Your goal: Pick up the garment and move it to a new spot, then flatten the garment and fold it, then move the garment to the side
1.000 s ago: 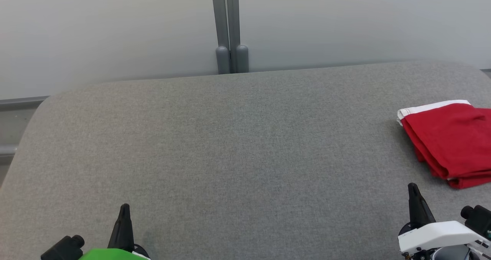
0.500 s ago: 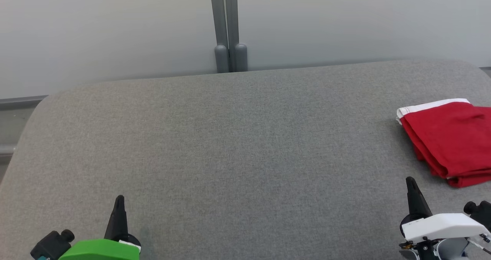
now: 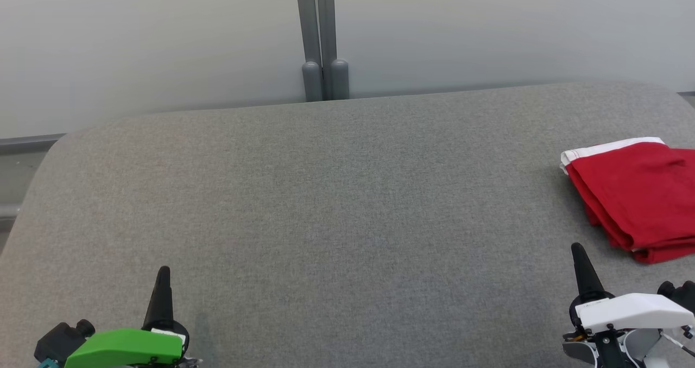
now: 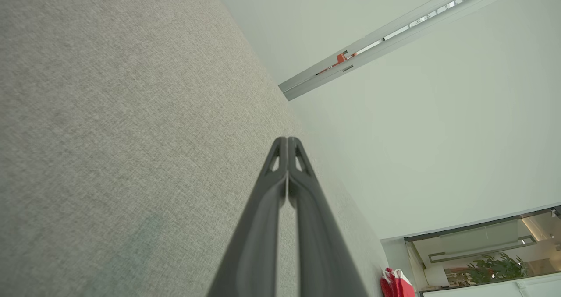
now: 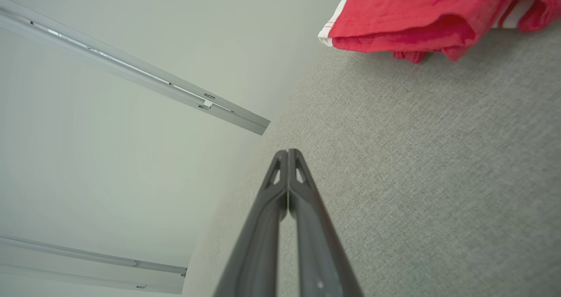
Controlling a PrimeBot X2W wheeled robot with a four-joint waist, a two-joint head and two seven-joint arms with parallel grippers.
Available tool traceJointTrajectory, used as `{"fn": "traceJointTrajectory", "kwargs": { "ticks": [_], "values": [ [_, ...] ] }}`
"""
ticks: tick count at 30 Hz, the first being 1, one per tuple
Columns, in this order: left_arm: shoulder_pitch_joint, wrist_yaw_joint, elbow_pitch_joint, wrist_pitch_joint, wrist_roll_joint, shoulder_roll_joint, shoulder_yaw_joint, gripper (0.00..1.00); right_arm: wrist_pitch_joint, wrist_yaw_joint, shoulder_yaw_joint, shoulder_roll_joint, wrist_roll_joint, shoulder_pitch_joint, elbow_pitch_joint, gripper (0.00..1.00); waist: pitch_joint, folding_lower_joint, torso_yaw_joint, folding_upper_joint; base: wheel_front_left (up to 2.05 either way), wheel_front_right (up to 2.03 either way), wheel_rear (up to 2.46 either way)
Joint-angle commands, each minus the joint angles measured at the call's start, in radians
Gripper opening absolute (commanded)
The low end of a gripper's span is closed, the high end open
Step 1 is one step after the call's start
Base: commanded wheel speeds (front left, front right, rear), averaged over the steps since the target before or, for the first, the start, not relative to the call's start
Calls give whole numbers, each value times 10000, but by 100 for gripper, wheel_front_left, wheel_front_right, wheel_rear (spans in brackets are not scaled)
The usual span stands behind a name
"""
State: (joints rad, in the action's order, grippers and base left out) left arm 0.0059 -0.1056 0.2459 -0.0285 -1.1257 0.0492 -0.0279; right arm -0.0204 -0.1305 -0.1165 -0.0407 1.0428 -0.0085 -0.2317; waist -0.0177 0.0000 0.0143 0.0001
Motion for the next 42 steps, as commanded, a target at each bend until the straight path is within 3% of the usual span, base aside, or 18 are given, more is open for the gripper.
{"fn": "traceJointTrajectory", "kwargs": {
  "ticks": [1,42],
  "values": [
    [-299,-52,-79,53,-282,95,-70,0,67,-7,2,-65,317,-264,55,0,5,0,-3,-1,0,0,0],
    [-971,-211,-32,1019,-3619,92,-614,0,1010,-6,19,-106,4187,-842,-82,0,138,0,-95,-1,0,0,0]
  ]
}}
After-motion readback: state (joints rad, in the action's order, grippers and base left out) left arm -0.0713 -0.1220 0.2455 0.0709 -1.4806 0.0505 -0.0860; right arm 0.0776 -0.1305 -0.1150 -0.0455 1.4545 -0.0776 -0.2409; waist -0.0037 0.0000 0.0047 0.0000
